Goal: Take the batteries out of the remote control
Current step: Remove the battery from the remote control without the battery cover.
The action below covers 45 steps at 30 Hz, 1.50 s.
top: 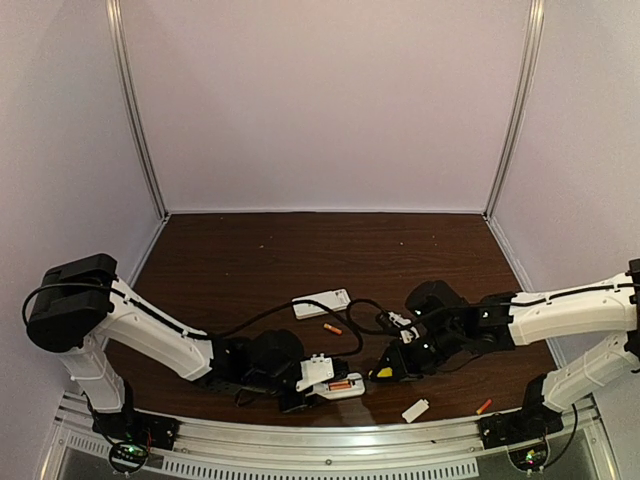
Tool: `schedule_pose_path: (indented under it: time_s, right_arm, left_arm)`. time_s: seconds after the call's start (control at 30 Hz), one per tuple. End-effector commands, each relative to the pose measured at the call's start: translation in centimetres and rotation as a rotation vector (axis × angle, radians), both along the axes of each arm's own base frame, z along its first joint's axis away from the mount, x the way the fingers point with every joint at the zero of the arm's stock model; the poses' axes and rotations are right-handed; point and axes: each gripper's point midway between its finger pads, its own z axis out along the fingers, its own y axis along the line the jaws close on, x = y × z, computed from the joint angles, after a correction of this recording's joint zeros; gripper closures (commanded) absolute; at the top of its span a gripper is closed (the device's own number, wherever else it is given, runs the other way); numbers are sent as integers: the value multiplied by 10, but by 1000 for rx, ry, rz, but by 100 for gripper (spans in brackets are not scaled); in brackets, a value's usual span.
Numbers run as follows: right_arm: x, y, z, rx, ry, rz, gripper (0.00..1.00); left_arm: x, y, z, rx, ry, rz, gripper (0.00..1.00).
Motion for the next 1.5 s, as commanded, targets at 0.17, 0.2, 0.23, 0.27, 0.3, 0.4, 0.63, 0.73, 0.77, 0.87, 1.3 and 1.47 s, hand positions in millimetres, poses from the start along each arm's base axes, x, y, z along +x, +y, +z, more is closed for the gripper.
schedule_pose_path:
  time_s: [0.17,0.2,0.23,0.27,0.3,0.4,0.63,0.73,0.77,0.87,1.3,1.47]
  right_arm:
    - [-37,55,70,462,37,268,100]
    - [-37,56,73,475,41,268,100]
    - [-37,56,77,492,41,271,100]
    - [-38,57,80,505,45,272,100]
    - [-39,57,82,514,50,275,100]
    - [-38,58,90,553,55,278,100]
    - [-36,56,108,606,44,287,100]
    - [-35,56,123,656,42,287,100]
    - [-35,56,127,667,38,288,100]
    - [-34,57,135,688,30,287,100]
    - [-29,37,142,736,15,232,100]
    - [-26,28,147,770,9,200,100]
  left_arm:
    - [-7,-42,34,-160,-59,-112,100]
    - [-8,-42,34,-157,-58,-113,100]
    - [-8,-42,34,-157,-58,-112,100]
    - [-8,-42,34,-156,-57,-111,100]
    - [-8,-42,34,-156,-57,-112,100]
    - [-8,-43,35,-156,-56,-112,100]
    - [-7,-43,33,-143,-52,-111,100]
    - [-8,-43,32,-142,-48,-113,100]
    - [-8,-43,32,-142,-49,-113,100]
    - [-8,-44,32,-140,-47,-114,100]
    - [-7,-48,31,-135,-46,-114,100]
    - [-5,-50,31,-137,-49,-109,100]
